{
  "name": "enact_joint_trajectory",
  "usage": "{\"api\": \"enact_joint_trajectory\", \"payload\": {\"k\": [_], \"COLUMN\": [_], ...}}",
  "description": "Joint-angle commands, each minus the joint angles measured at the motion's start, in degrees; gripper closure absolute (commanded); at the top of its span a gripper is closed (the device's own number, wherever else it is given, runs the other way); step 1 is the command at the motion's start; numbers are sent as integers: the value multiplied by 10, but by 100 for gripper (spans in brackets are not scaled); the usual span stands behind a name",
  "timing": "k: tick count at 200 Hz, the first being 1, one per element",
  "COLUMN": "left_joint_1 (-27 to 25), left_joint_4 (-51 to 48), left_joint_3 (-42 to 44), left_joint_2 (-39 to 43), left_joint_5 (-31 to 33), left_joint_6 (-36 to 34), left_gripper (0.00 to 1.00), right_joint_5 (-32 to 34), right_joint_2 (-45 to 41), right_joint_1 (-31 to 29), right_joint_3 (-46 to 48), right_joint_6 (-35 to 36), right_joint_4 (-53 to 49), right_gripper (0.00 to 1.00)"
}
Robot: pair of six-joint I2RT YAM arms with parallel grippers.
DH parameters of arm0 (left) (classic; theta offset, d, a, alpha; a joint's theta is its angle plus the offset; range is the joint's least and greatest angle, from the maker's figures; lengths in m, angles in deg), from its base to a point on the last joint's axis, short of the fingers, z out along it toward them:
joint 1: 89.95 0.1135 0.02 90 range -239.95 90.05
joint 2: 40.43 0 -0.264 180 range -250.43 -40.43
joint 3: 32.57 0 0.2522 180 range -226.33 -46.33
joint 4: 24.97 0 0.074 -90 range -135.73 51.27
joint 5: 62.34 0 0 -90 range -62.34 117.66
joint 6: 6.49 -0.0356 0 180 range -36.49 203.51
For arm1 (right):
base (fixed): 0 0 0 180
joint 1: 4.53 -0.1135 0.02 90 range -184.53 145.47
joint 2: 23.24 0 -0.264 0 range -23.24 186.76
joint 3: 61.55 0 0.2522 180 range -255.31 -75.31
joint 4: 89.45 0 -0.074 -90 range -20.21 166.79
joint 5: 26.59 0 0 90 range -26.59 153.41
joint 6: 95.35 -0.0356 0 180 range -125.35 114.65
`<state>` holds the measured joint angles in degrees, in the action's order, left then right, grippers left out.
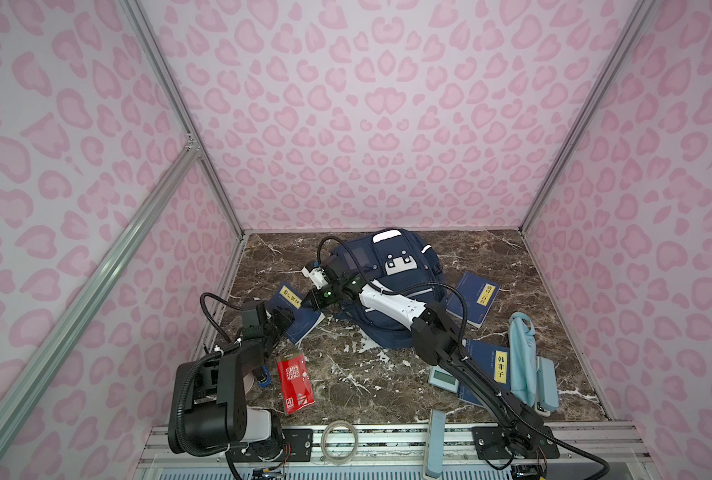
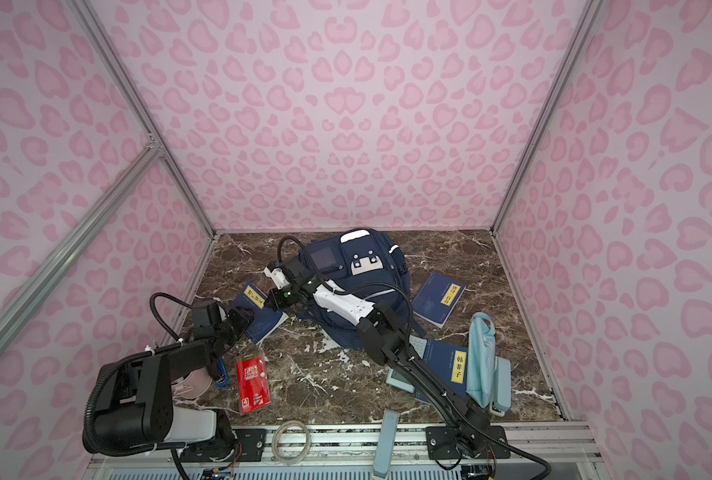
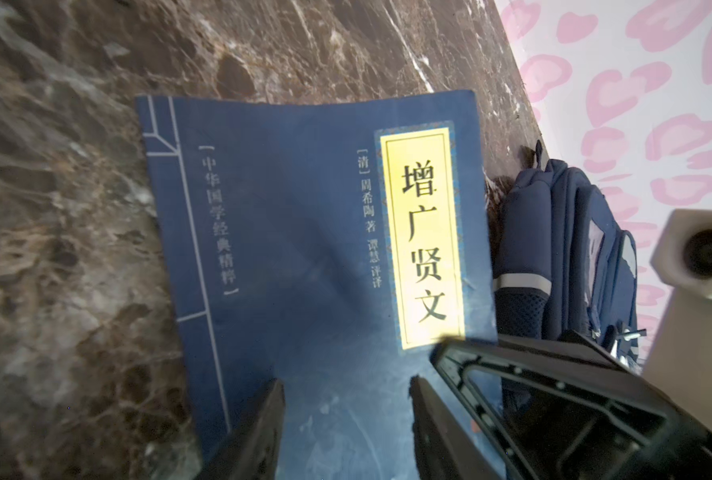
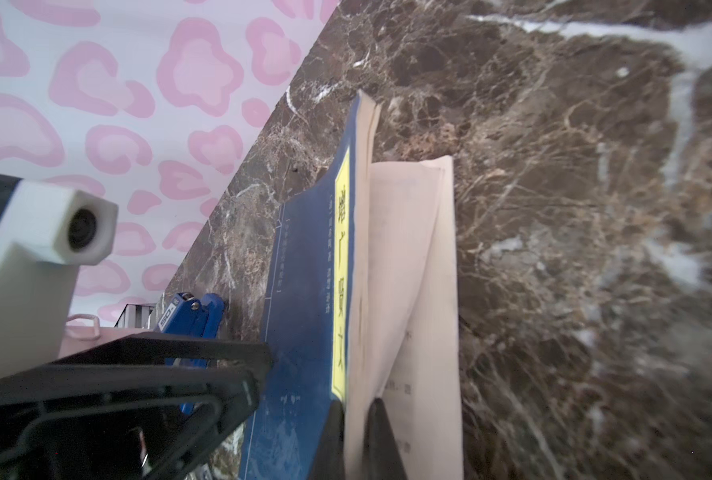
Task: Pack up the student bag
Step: 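Grasp the blue book with the right gripper and lift it upright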
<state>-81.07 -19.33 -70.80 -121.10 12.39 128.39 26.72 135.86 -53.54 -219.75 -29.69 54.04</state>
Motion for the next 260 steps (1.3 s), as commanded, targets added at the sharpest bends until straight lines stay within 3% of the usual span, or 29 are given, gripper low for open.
{"api": "enact_joint_trajectory", "payload": {"k": [1, 20, 62, 85, 122, 149, 171, 176, 185, 193, 202, 213, 218, 260], "left_joint_1": [0, 1, 0, 0, -9, -18, -26, -31, -40, -50, -63, -78, -86, -181], "left_joint_4": [11, 13, 28, 70, 198, 193, 184, 180, 166, 157, 136, 119, 107, 98], "left_joint_3": [4, 13, 51, 65, 75, 67, 67, 64, 60, 55, 45, 38, 33, -2], "left_joint_2": [4, 31, 127, 174, 201, 222, 241, 246, 252, 258, 267, 287, 296, 336], "left_joint_5": [-7, -7, -32, -76, -179, -189, -195, -195, -192, -193, -194, -197, -195, -239], "left_joint_6": [-2, -5, -15, -21, 4, 16, 22, 22, 21, 21, 18, 17, 16, 45], "left_gripper": [47, 47, 44, 22, 11, 26, 51, 61, 78, 95, 96, 97, 96, 96], "right_joint_5": [12, 23, 16, -4, -50, -77, -79, -76, -69, -61, -49, -30, -28, -74], "right_joint_2": [-24, -71, -228, -277, -332, -366, -391, -395, -402, -411, -424, -452, -466, -590], "right_joint_1": [-4, -5, 8, 13, 15, 24, 34, 35, 35, 35, 37, 45, 50, 95], "right_joint_3": [6, 44, 224, 271, 355, 438, 473, 476, 481, 486, 499, 532, 549, 700], "right_joint_6": [22, 26, -2, -14, -73, -125, -120, -113, -94, -76, -58, -44, -37, 12], "right_joint_4": [-8, 8, 129, 153, 226, 320, 317, 307, 284, 260, 240, 236, 238, 278], "right_gripper": [99, 99, 100, 100, 100, 100, 100, 100, 93, 75, 48, 26, 2, 0]}}
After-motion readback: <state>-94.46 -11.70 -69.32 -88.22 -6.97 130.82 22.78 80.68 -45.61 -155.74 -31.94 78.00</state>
